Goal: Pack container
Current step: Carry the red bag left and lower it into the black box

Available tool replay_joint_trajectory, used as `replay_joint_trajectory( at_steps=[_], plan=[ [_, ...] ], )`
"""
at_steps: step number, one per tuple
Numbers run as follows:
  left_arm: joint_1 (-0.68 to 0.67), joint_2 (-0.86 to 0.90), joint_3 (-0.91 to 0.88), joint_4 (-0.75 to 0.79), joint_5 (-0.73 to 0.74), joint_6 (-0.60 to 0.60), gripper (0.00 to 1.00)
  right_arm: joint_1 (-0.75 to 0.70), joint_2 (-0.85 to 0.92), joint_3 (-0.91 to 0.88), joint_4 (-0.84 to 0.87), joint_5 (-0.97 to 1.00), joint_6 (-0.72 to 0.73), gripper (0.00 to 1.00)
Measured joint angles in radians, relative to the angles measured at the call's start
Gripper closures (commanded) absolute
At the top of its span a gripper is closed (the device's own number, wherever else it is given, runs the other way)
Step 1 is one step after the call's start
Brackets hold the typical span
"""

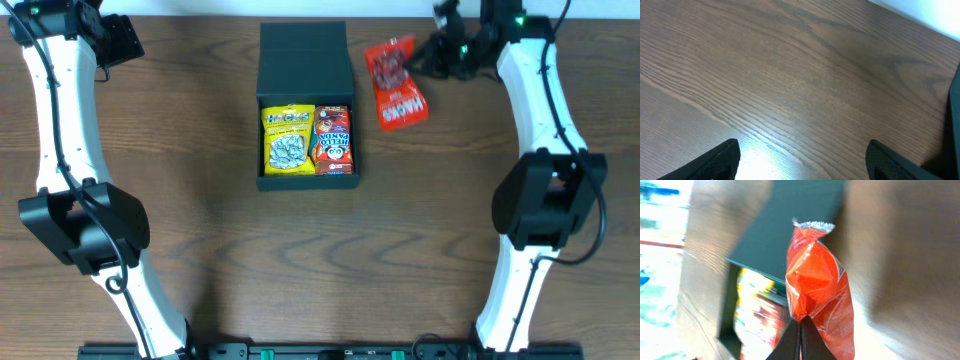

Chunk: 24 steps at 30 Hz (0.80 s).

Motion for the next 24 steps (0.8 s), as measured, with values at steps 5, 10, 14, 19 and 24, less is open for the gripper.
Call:
replay_joint_trajectory(
  at_steps=[5, 10, 14, 19, 24],
  plan=[
    [0.000, 0.000, 0.000, 0.003, 0.000, 0.000, 0.19, 0.092, -0.052, 0.126, 0.010, -0.025, 0.058, 0.98],
    [0.000, 0.000, 0.000, 0.003, 0.000, 0.000, 0.19, 0.215, -0.069, 0.154, 0.006, -0.033, 0.136, 0.98],
    [0.000, 0.000, 0.000, 0.003, 0.000, 0.000, 0.19, 0.304, -0.068, 0.147, -0.009, 0.026, 0.161, 0.98],
    [0.000, 0.000, 0.000, 0.003, 0.000, 0.000, 0.19, 0.402, -0.068, 0.146, -0.010, 0.116, 0.198, 0.98],
    [0.000, 0.000, 0.000, 0.003, 0.000, 0.000, 0.19, 0.469, -0.068, 0.139, -0.016, 0.213, 0.273, 0.98]
  ],
)
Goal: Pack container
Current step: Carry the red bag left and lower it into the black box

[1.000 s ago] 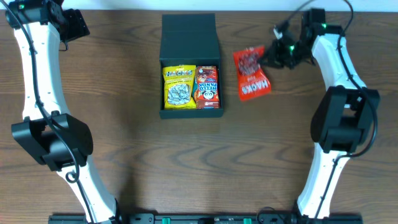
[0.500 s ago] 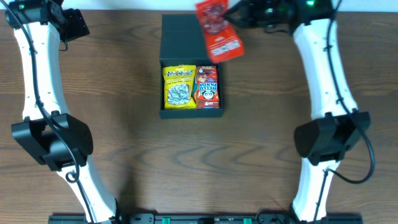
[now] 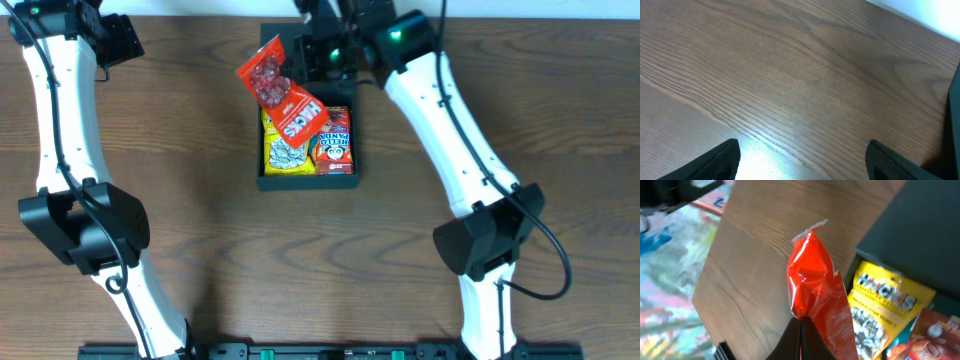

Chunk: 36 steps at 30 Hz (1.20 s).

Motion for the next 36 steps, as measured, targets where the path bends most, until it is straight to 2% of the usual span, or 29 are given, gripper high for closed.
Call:
replay_joint_trajectory(
  at_steps=[5, 13, 20, 26, 36],
  plan=[
    [0.000, 0.000, 0.000, 0.000, 0.000, 0.000, 0.19, 0.016, 0.000, -0.068, 0.018, 0.071, 0.133, 0.98],
    [0.000, 0.000, 0.000, 0.000, 0.000, 0.000, 0.19, 0.015, 0.000, -0.262, 0.169, 0.076, 0.380, 0.98],
    [0.000, 0.000, 0.000, 0.000, 0.000, 0.000, 0.19, 0.015, 0.000, -0.312, 0.182, 0.076, 0.533, 0.98],
    [0.000, 0.000, 0.000, 0.000, 0.000, 0.000, 0.19, 0.019, 0.000, -0.333, 0.179, 0.067, 0.598, 0.98],
    [0.000, 0.000, 0.000, 0.000, 0.000, 0.000, 0.19, 0.023, 0.000, -0.338, 0.130, 0.055, 0.599, 0.98]
  ],
)
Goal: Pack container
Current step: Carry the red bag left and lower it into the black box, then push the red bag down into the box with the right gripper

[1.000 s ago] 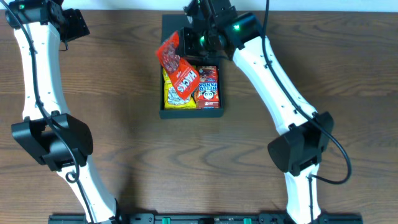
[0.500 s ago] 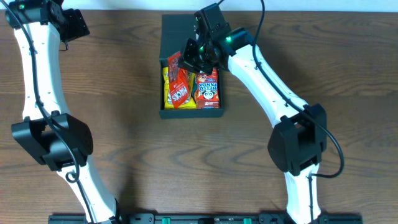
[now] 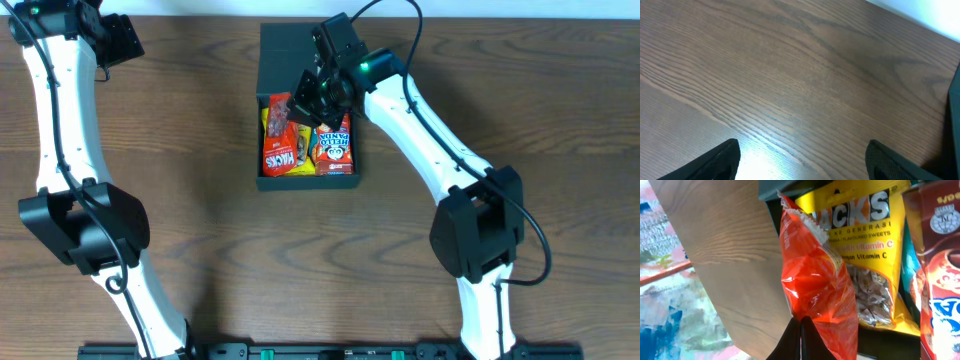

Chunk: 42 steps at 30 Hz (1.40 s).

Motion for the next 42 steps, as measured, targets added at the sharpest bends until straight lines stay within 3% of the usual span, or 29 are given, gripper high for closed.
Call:
replay_joint_trajectory(
  at_steps=[13, 15, 17, 18, 24, 26, 27, 28, 29, 30, 42],
  plan=[
    [0.000, 0.000, 0.000, 0.000, 0.005, 0.000, 0.19, 0.000, 0.000, 0.000, -0.025, -0.050, -0.130, 0.98],
    [0.000, 0.000, 0.000, 0.000, 0.014, 0.000, 0.19, 0.000, 0.000, 0.000, -0.032, -0.044, -0.146, 0.67],
    [0.000, 0.000, 0.000, 0.000, 0.023, 0.000, 0.19, 0.000, 0.000, 0.000, -0.056, -0.022, -0.168, 0.12],
    [0.000, 0.000, 0.000, 0.000, 0.023, 0.000, 0.19, 0.000, 0.000, 0.000, -0.063, -0.007, -0.178, 0.01],
    [0.000, 0.000, 0.000, 0.000, 0.026, 0.000, 0.19, -0.028, 0.001, 0.000, -0.065, 0.042, -0.237, 0.01],
    [0.000, 0.000, 0.000, 0.000, 0.027, 0.000, 0.19, -0.046, 0.001, 0.002, -0.074, 0.051, -0.259, 0.05],
    [0.000, 0.000, 0.000, 0.000, 0.027, 0.000, 0.19, -0.054, 0.001, 0.005, -0.078, 0.054, -0.270, 0.18],
    [0.000, 0.000, 0.000, 0.000, 0.027, 0.000, 0.19, -0.063, 0.001, 0.014, -0.087, 0.060, -0.294, 0.42],
    [0.000, 0.000, 0.000, 0.000, 0.027, 0.000, 0.19, -0.068, 0.001, 0.023, -0.092, 0.065, -0.313, 0.77],
    [0.000, 0.000, 0.000, 0.000, 0.027, 0.000, 0.19, -0.071, 0.001, 0.035, -0.097, 0.072, -0.327, 0.98],
    [0.000, 0.000, 0.000, 0.001, 0.027, 0.000, 0.19, -0.034, 0.014, 0.069, -0.112, 0.132, -0.433, 0.99]
  ],
)
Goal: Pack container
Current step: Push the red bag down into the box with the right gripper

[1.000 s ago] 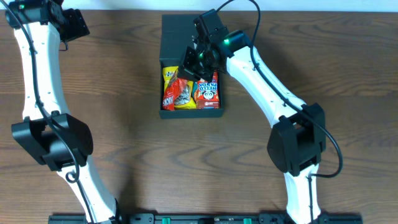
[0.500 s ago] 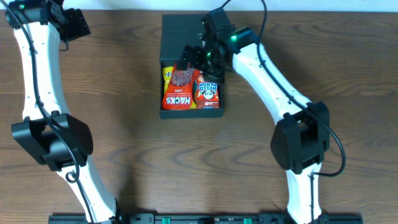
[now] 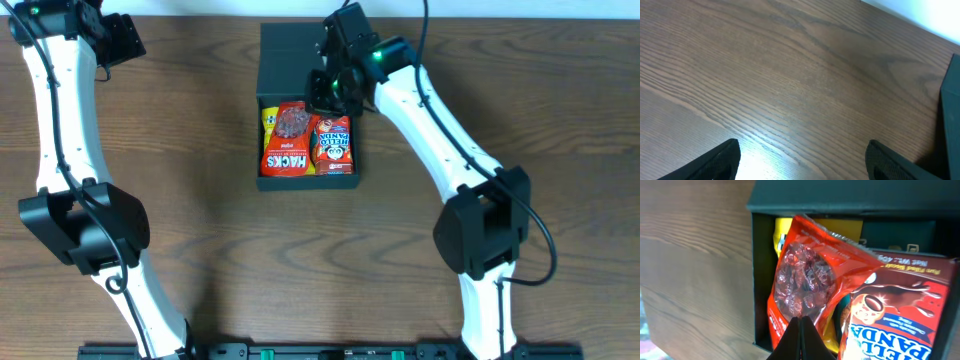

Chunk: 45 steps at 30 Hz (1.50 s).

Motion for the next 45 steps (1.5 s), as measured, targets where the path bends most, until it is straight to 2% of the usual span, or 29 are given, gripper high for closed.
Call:
replay_joint_trajectory(
  at_steps=[10, 22, 35, 39, 45],
  plan=[
    [0.000, 0.000, 0.000, 0.001, 0.000, 0.000, 0.19, 0.003, 0.108, 0.000, -0.029, 0.013, -0.010, 0.99],
    [0.000, 0.000, 0.000, 0.004, 0.000, 0.000, 0.19, 0.003, 0.149, 0.002, 0.016, 0.010, -0.014, 0.99],
    [0.000, 0.000, 0.000, 0.006, 0.000, 0.000, 0.19, -0.001, 0.150, 0.043, 0.002, 0.008, -0.140, 0.99],
    [0.000, 0.000, 0.000, 0.006, 0.000, 0.000, 0.19, -0.008, 0.151, 0.105, -0.080, 0.009, -0.186, 0.98],
    [0.000, 0.000, 0.000, 0.006, 0.000, 0.000, 0.19, -0.009, 0.154, 0.287, -0.183, 0.018, -0.287, 0.98]
  ],
)
